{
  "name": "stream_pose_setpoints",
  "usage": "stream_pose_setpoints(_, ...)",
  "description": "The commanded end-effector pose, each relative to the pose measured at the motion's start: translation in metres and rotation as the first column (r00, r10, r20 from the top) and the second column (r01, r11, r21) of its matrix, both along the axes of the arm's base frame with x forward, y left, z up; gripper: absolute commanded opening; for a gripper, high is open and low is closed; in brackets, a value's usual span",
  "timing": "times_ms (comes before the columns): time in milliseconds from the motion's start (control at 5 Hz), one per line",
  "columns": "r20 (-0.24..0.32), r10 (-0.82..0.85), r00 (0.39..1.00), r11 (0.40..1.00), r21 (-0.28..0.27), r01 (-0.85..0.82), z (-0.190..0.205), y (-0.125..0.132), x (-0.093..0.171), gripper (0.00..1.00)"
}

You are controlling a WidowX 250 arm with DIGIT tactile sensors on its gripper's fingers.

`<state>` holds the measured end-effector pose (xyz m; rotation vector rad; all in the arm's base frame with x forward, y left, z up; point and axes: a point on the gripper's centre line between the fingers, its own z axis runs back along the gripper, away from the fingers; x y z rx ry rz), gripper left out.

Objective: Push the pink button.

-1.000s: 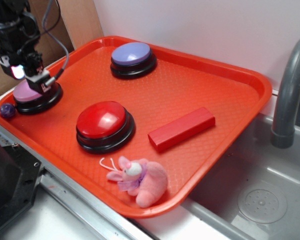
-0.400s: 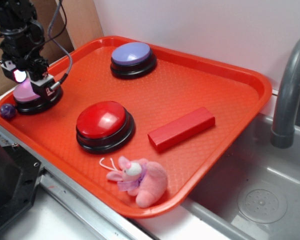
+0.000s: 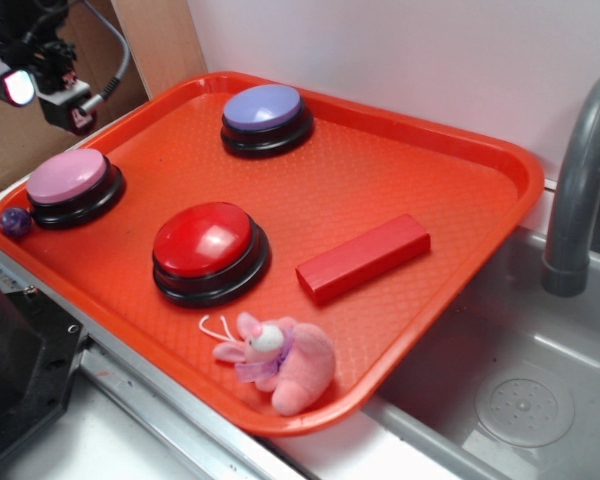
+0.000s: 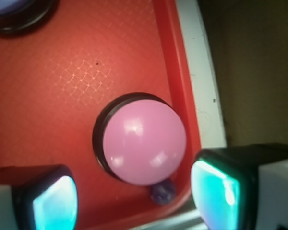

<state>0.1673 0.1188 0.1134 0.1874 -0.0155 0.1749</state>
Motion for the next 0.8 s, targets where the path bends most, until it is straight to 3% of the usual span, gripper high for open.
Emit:
stream_pose_setpoints(0, 0.064, 0.024, 0.998, 0.998, 0.051, -0.027, 0.031, 0.011, 0.007, 1.00)
stream_pose_setpoints(600, 0.061, 0.006, 0.998, 0.999, 0.044, -0.009, 0.054, 0.006, 0.005, 1.00)
